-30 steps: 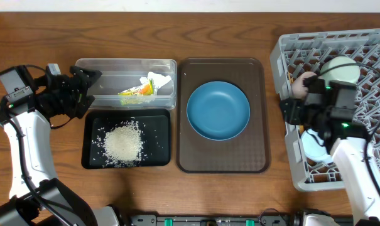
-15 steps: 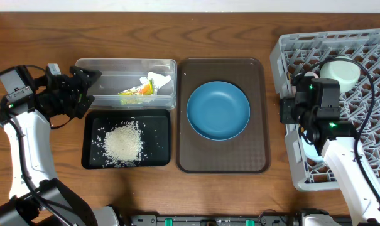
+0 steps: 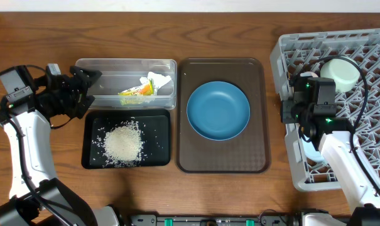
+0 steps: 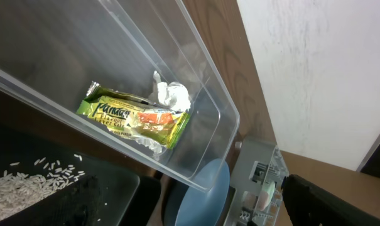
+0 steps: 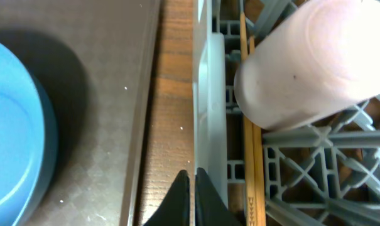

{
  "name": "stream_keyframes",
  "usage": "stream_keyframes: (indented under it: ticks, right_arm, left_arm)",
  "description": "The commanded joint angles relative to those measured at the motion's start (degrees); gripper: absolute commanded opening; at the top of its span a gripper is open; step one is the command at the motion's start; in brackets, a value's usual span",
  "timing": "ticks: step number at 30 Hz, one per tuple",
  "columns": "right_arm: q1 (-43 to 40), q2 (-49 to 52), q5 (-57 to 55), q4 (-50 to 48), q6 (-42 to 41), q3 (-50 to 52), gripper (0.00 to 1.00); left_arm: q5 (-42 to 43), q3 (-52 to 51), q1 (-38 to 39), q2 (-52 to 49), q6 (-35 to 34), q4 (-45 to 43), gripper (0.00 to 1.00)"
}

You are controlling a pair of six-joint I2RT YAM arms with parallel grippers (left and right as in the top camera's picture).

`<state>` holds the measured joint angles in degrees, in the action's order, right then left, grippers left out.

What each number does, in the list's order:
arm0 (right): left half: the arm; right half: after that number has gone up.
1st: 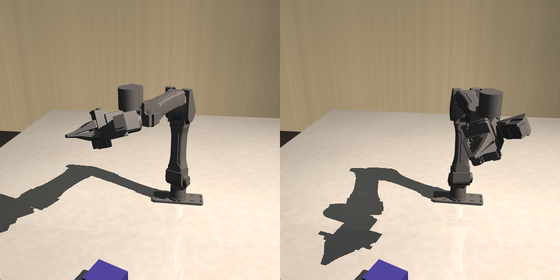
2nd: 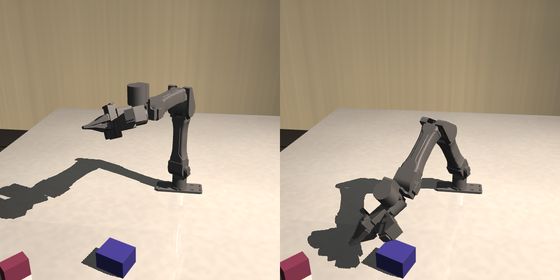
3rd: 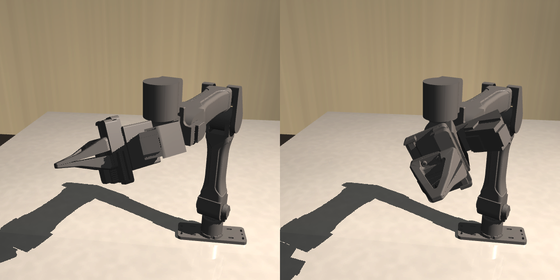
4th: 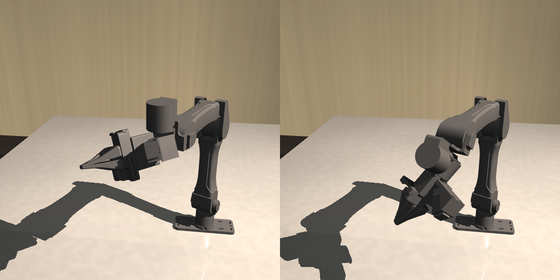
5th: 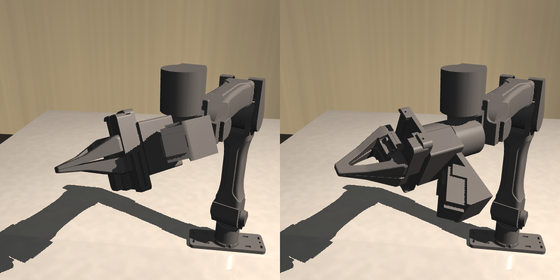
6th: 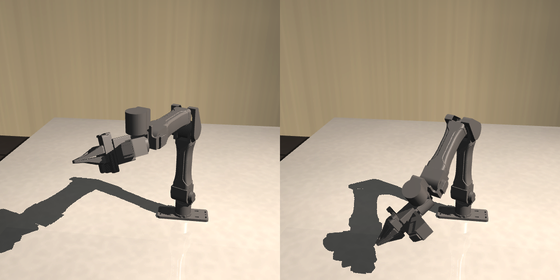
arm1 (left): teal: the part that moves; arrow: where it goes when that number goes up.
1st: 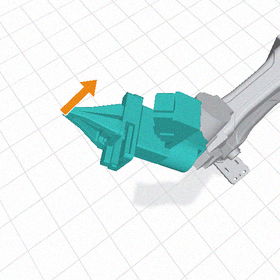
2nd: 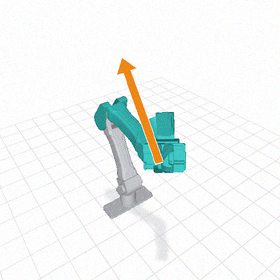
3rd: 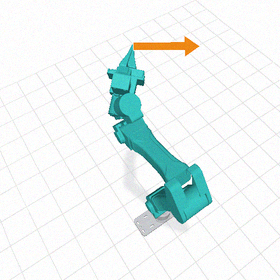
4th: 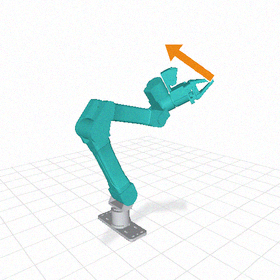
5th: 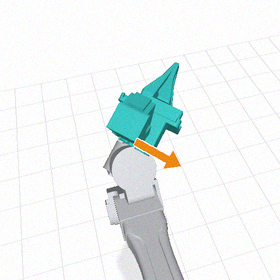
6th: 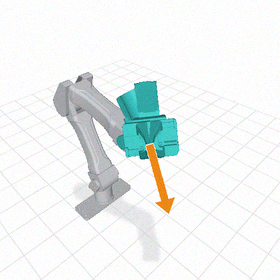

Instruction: Sort waste into correct bins and load items into the dishwasher rack

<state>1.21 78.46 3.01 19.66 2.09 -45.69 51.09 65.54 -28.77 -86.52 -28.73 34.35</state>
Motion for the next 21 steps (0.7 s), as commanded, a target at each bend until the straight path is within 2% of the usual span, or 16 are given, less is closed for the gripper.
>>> stream_keyframes:
  ticks: [1,7,21]
  right_arm:
    - [0.37,-0.94,1.97,-0.22,1.84,-0.37,0.15]
    - [0.33,-3.98,0.63,0.52,1.84,-0.37,0.25]
    - [0.31,-0.92,-4.9,1.55,1.84,-0.31,0.32]
  left_arm:
    - [0.68,0.33,-0.2,0.07,-0.46,0.11,0.94]
    - [0.68,0.33,-0.2,0.07,-0.46,0.11,0.94]
    - [0.68,0.33,-0.2,0.07,-0.46,0.11,0.94]
